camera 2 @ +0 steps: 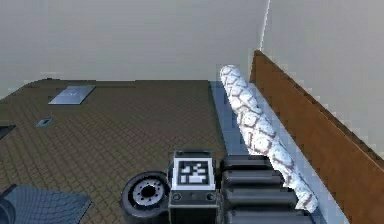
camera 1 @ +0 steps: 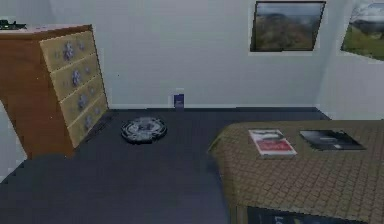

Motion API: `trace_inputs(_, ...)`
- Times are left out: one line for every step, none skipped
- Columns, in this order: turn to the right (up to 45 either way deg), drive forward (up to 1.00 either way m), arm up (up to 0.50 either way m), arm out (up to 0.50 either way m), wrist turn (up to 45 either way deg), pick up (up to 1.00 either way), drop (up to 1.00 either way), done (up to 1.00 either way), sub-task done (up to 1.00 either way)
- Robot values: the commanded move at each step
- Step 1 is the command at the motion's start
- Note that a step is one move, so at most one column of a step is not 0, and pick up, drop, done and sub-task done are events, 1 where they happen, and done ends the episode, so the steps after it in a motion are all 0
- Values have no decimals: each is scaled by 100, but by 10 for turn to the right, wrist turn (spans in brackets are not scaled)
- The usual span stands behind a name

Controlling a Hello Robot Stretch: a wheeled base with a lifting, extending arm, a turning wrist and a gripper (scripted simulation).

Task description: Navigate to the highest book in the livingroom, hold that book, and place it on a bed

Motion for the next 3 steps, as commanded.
trace_inputs(450, 0, 0, 0, 0, 0, 0, 0, 0)
trace_inputs(150, 0, 0, 0, 0, 0, 0, 0, 0)
trace_inputs(-450, 0, 0, 0, 0, 0, 0, 0, 0)
